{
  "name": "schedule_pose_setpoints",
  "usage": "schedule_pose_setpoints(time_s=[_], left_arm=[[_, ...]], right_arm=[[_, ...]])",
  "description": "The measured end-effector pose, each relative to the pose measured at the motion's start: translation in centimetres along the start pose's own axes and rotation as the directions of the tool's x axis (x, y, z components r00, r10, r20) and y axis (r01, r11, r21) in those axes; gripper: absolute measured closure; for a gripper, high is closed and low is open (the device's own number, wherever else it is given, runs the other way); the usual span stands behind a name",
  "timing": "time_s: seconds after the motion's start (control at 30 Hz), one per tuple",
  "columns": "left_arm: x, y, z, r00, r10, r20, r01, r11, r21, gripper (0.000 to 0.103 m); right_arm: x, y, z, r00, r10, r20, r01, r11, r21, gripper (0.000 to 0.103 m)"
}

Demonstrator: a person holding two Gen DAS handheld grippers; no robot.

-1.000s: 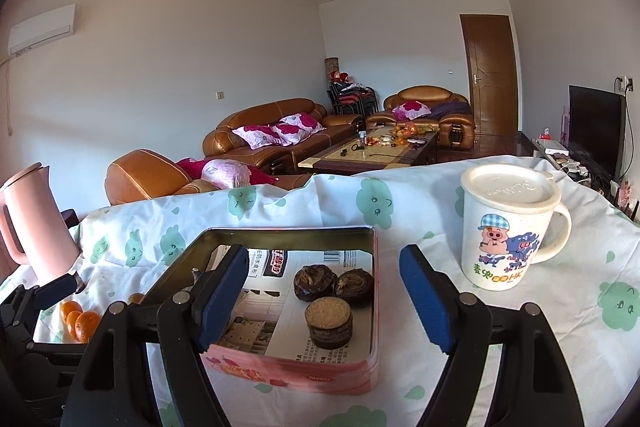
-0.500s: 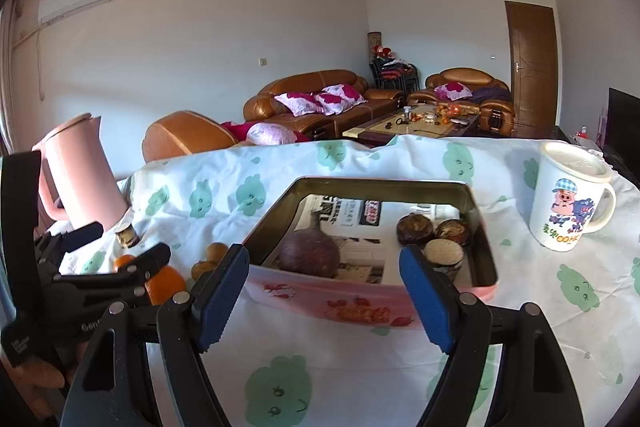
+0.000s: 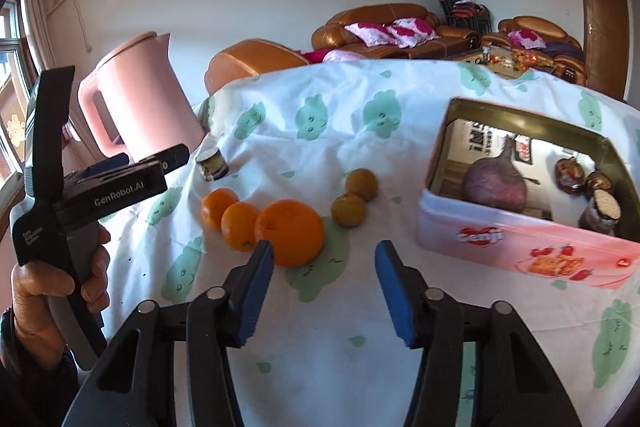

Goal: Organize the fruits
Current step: 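Grasp the large orange with the right tool while the left tool reaches toward another orange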

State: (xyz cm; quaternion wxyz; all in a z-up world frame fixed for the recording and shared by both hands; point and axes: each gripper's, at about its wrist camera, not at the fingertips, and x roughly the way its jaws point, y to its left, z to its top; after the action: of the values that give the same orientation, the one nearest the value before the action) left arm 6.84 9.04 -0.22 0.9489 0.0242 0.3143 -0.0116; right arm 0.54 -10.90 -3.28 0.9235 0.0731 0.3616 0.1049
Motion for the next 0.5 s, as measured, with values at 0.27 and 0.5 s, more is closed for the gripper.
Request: schedule_pose_setpoints(time_s=[0.27, 0.5], left_arm=[[0.5, 0.1, 0.0, 0.998, -0.054, -0.042, 0.054, 0.998, 0.012, 0.017], [0.9, -0.9, -0.1, 0.994, -0.088, -0.068, 0.09, 0.996, 0.027, 0.021]], right_arm=[[4.1, 0.5, 1.0, 0.994, 0.065, -0.084, -0.053, 0.99, 0.131, 0.05], [5.7, 0.7, 1.9, 0.993, 0.078, -0.084, -0.062, 0.982, 0.177, 0.05]])
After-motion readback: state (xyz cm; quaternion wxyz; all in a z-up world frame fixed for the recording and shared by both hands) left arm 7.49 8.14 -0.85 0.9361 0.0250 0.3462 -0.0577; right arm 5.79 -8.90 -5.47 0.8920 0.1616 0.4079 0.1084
